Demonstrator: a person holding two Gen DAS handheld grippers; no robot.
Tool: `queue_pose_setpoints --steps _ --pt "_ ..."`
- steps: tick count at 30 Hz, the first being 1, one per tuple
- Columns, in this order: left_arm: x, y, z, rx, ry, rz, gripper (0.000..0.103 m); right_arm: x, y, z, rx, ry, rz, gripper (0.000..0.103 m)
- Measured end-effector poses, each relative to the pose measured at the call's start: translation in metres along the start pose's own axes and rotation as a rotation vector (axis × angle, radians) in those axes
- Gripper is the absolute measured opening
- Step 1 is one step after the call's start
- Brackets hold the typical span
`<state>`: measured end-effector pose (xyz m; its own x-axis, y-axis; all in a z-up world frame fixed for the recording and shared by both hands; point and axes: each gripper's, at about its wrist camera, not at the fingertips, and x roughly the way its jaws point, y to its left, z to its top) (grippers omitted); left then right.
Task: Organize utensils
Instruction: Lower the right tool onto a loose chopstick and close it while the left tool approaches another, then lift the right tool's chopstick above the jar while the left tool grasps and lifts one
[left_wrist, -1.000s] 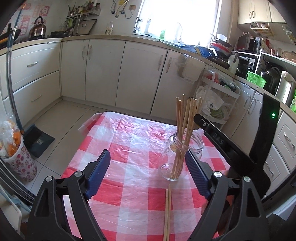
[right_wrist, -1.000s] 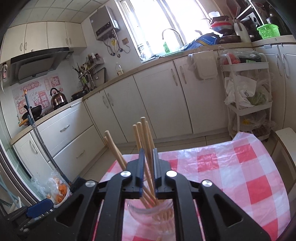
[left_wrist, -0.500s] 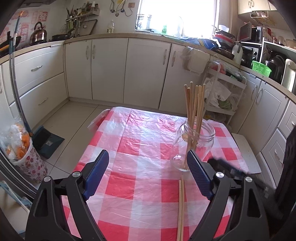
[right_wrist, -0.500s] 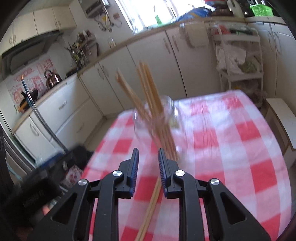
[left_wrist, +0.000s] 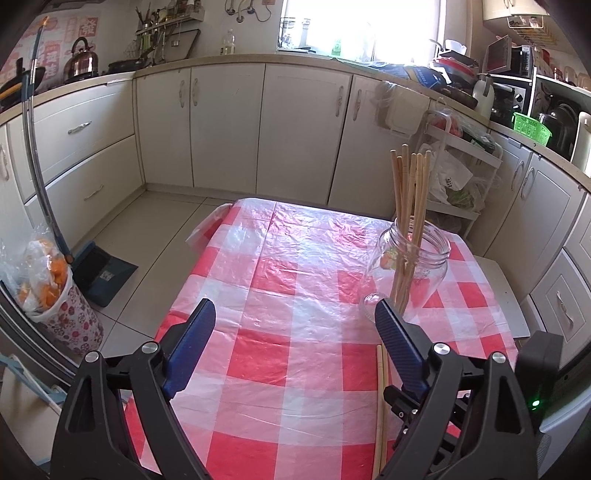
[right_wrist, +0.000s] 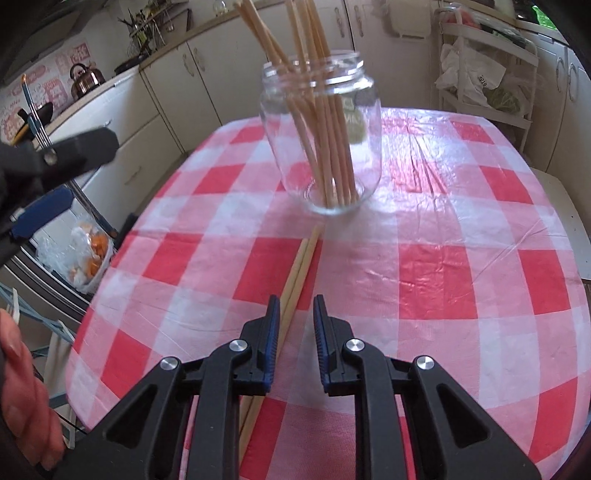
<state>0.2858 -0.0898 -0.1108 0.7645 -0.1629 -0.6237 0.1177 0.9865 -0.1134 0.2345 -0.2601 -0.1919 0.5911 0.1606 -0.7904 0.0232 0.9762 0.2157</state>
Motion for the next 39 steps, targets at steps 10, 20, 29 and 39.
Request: queue_pose_setpoints --steps 10,20,29,39 --pt "0.012 0.0 -0.003 -0.018 0.048 -0.017 0.085 -0.003 -0.006 -0.004 -0.056 0.028 -0.067 0.008" --pt "0.047 -0.036 -0.027 0.08 0.234 -0.088 0.084 -0.011 -0.034 0.002 0.036 0.026 -0.063 0.007" --pt "0.069 -0.061 -0.043 0.155 0.311 -0.062 0.084 -0.007 -0.03 0.004 -0.042 0.057 -0.095 0.007" --pt "0.086 -0.078 -0.055 0.197 0.367 -0.047 0.07 -0.018 -0.053 -0.001 -0.003 0.074 -0.084 0.006"
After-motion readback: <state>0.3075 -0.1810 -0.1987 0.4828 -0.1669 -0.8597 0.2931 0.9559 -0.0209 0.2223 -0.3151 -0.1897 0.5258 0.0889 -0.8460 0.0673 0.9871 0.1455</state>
